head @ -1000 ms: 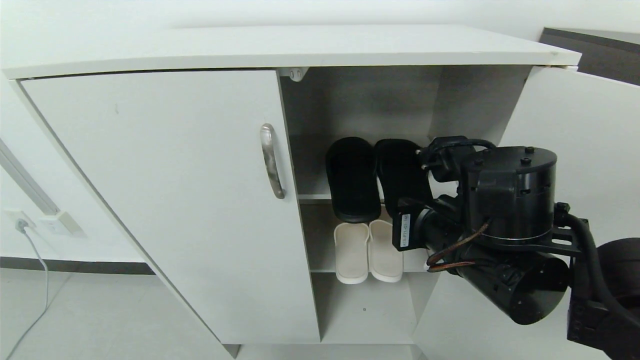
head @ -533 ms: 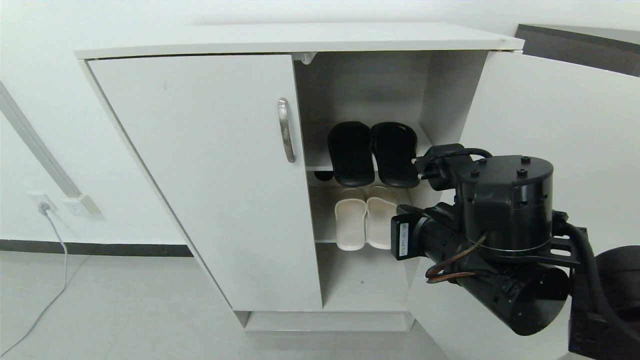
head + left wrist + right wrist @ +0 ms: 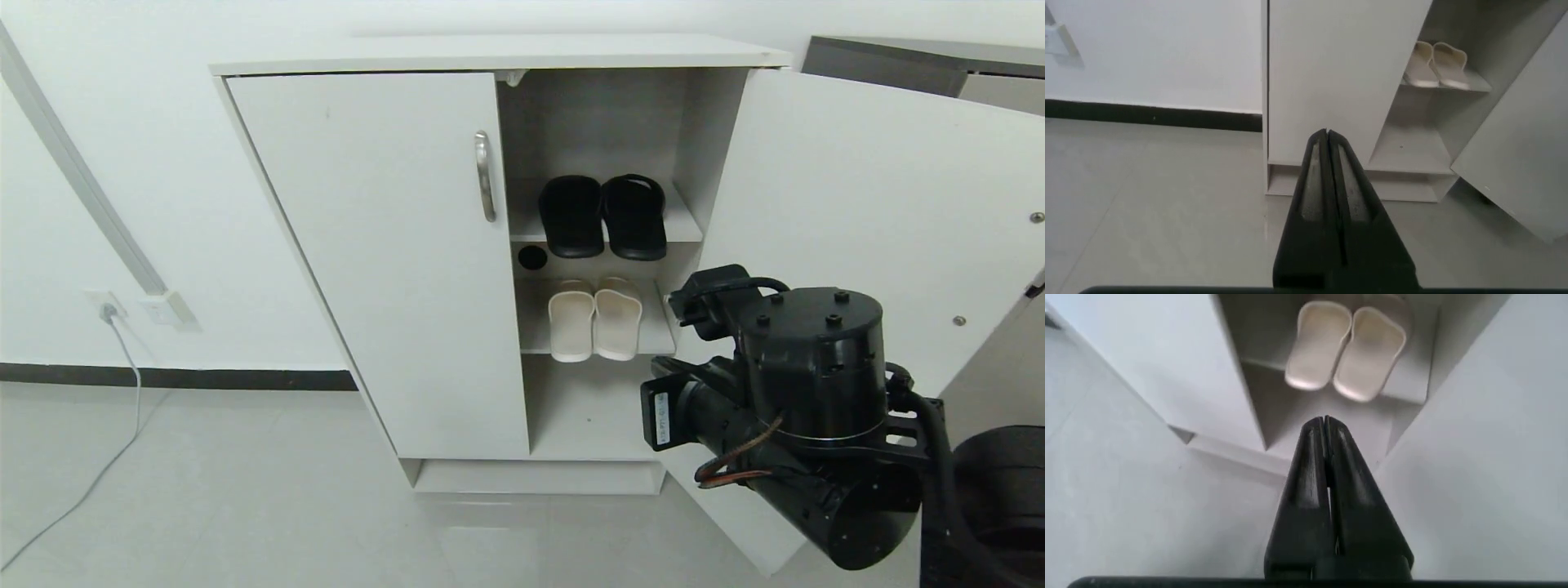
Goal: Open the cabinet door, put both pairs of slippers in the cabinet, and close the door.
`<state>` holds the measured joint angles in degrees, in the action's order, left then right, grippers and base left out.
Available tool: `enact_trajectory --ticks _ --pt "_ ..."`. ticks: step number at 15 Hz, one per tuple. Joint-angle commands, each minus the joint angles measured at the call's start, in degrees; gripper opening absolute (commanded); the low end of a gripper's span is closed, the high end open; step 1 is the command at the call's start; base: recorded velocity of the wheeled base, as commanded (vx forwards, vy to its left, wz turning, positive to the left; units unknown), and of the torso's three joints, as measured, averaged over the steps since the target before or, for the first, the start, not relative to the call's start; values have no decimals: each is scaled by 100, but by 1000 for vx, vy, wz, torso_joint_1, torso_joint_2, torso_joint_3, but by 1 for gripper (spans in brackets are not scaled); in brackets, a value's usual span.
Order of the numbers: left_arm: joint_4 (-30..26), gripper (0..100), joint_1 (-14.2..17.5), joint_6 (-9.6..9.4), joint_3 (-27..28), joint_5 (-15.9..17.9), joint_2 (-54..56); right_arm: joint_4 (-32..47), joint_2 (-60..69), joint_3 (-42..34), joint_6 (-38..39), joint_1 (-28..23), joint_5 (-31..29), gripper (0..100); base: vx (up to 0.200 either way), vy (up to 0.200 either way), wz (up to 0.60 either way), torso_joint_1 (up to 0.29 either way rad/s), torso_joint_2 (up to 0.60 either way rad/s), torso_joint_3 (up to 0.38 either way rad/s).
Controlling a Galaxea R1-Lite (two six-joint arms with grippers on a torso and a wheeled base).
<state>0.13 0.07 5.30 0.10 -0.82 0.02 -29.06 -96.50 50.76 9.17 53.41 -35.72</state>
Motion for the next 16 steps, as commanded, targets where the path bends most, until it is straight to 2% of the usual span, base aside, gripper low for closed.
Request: enact_trajectory --ticks 1,16 --pt "4 0 1 6 -1 -6 -2 -3 -35 -40 6 -15 -5 0 0 0 0 0 0 0" --pt "4 0 1 6 -1 -6 -2 -3 -132 -110 -47 -15 -5 0 0 0 0 0 -5 -3"
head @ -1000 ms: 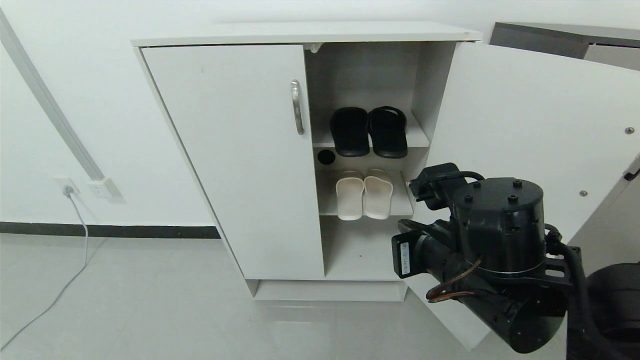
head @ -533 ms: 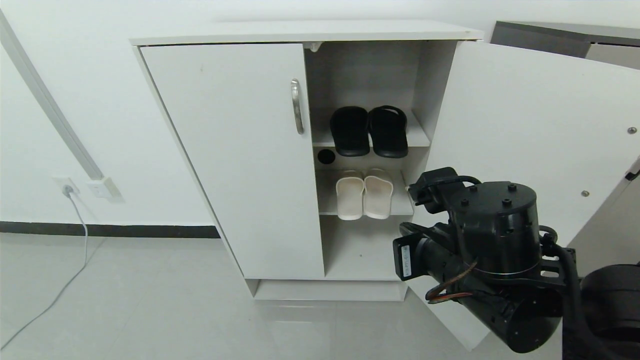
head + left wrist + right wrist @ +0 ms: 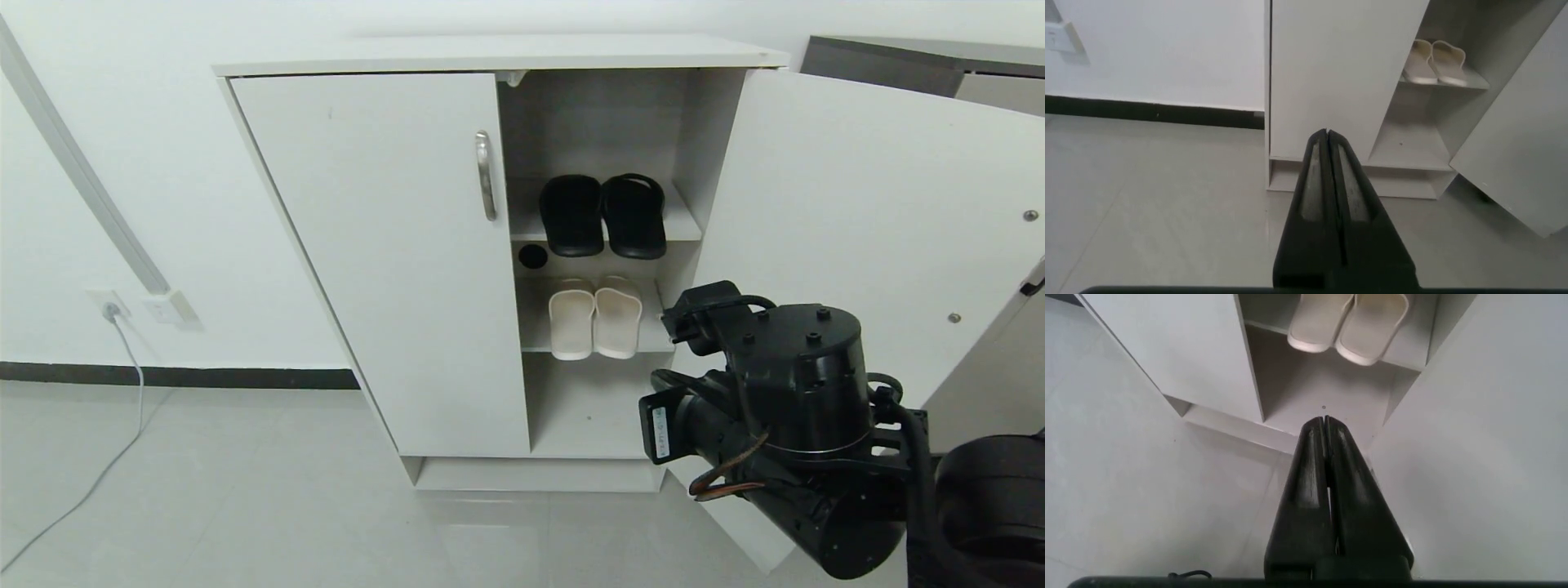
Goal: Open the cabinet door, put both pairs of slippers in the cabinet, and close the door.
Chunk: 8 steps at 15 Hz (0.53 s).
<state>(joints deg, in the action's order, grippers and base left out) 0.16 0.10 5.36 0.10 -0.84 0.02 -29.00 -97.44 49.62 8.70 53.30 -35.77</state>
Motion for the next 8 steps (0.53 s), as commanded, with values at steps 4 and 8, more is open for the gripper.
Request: enact_trajectory --ticks 4,8 --pt "2 0 -1 9 -1 -13 -2 -9 -38 4 0 5 0 0 0 0 0 16 -218 -316" --pt "2 0 -1 9 -1 -13 -2 -9 -47 -5 0 -4 0 0 0 0 0 55 -535 -359"
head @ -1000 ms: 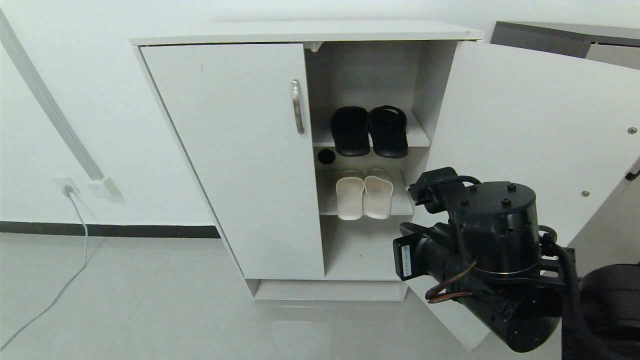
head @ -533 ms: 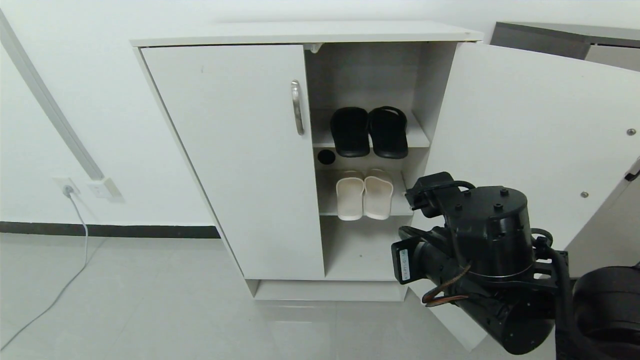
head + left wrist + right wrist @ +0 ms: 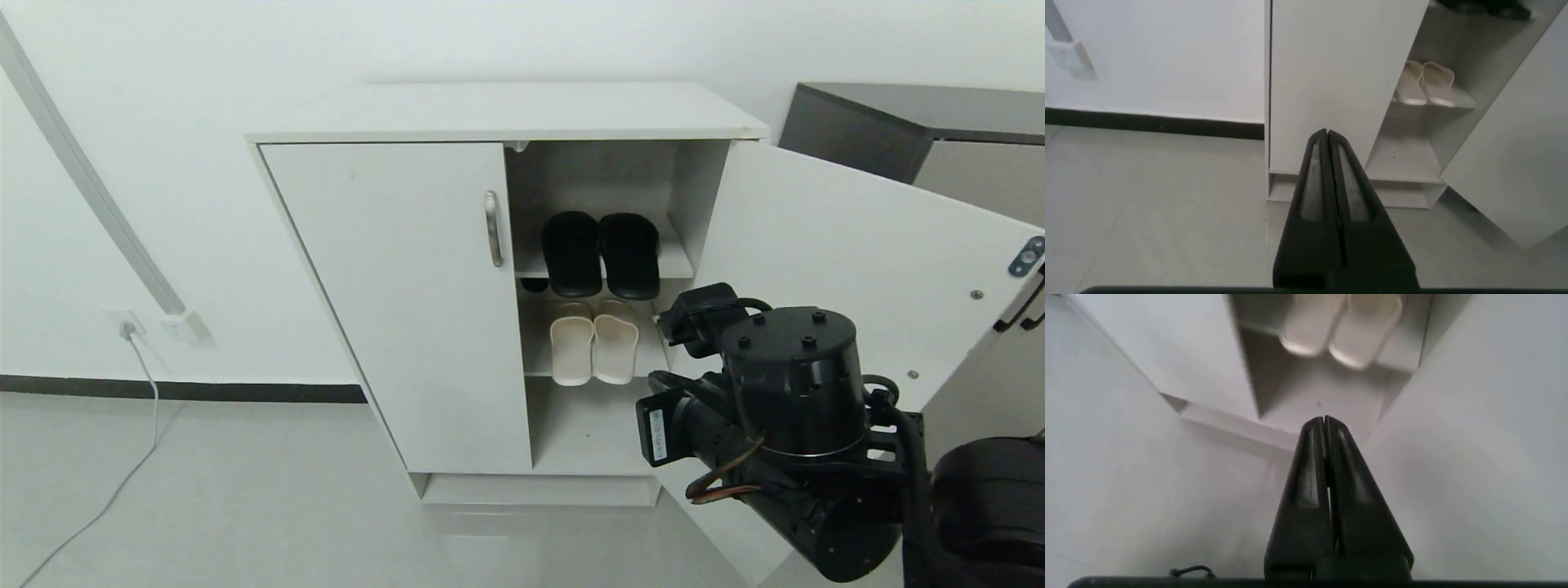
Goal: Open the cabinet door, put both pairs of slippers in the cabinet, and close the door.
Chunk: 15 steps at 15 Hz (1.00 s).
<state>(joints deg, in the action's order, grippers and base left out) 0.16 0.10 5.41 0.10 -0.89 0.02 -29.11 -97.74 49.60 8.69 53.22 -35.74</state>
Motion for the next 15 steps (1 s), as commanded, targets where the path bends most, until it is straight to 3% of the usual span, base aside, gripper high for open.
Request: enact_trajectory --ticks 1,15 --pt "2 0 -1 -5 -1 1 -2 2 -69 -3 10 -5 6 0 0 0 0 124 -461 -359" --pt "2 0 -1 -5 -1 1 -2 2 -104 23 10 -14 6 0 0 0 0 168 -485 -323"
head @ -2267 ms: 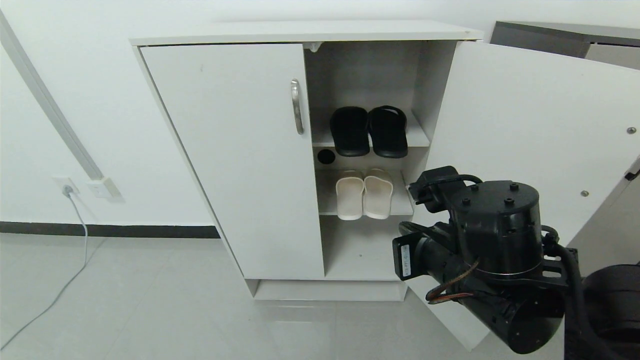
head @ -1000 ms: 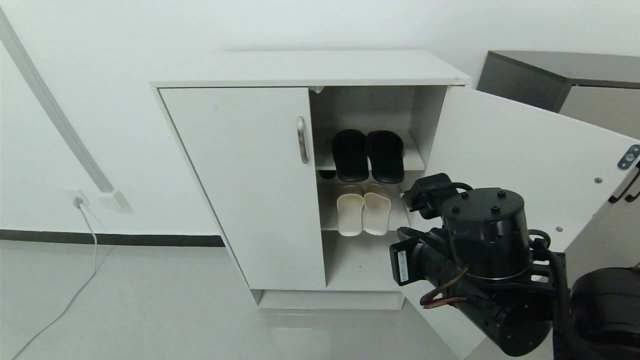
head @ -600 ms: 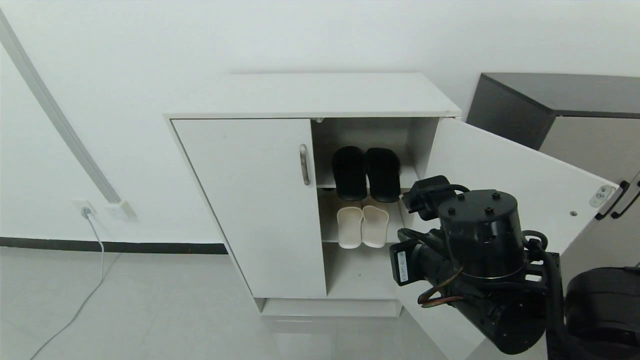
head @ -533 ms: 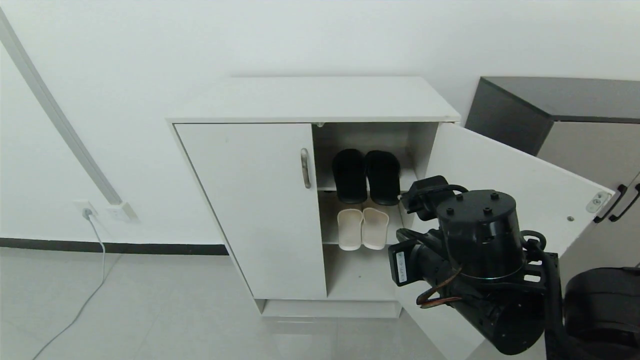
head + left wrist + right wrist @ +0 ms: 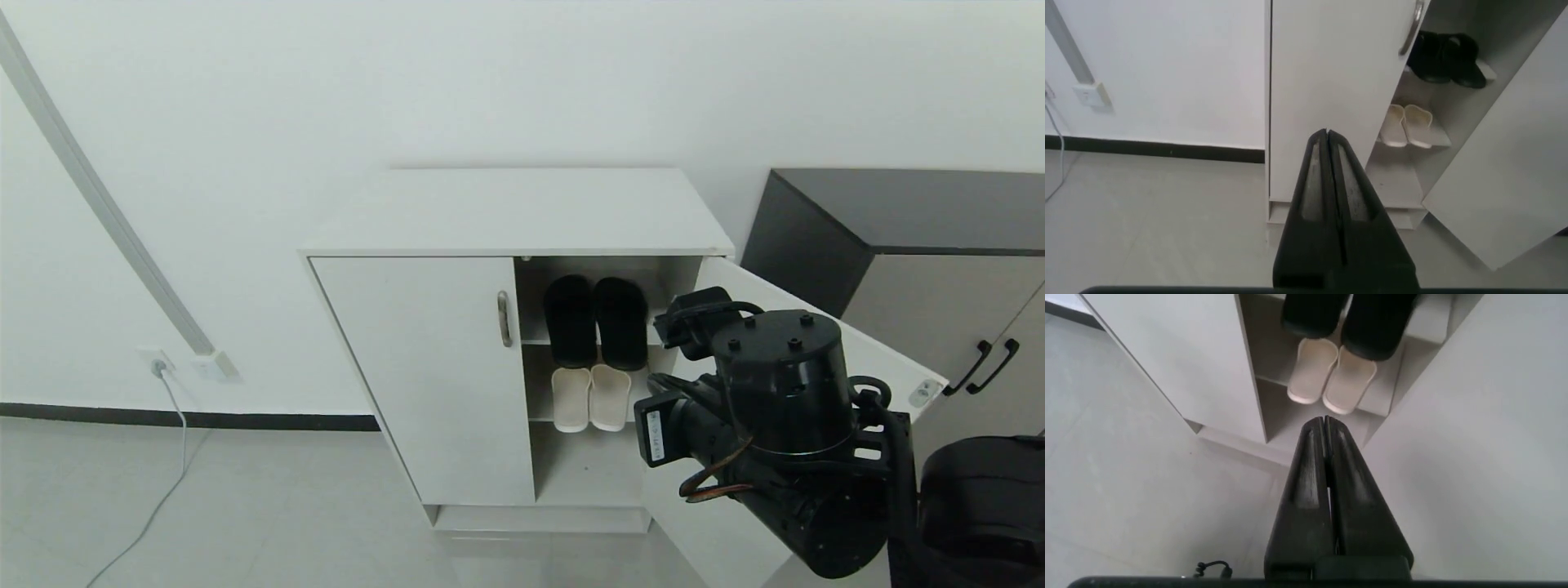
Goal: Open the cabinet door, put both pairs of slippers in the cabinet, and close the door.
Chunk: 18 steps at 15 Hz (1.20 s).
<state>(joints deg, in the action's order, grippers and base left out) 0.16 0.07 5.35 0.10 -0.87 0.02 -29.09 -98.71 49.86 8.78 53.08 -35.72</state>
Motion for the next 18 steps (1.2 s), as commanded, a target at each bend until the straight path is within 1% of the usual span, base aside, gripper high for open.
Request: enact_trajectory --ticks 1,11,17,18 --pt "2 0 1 1 -1 -1 -2 -1 -17 -3 1 1 -5 0 0 0 0 212 -525 -305" --pt "2 0 -7 10 -1 -1 -2 -1 -8 -20 1 1 -5 0 0 0 0 245 -568 -323" --pt "2 0 1 -17 -1 16 -2 -106 -78 -38 -8 -96 3 0 0 0 0 188 -408 -220" --pt "2 0 1 -8 -1 16 -2 -106 -70 -38 -8 -87 3 0 0 0 0 66 -134 -66"
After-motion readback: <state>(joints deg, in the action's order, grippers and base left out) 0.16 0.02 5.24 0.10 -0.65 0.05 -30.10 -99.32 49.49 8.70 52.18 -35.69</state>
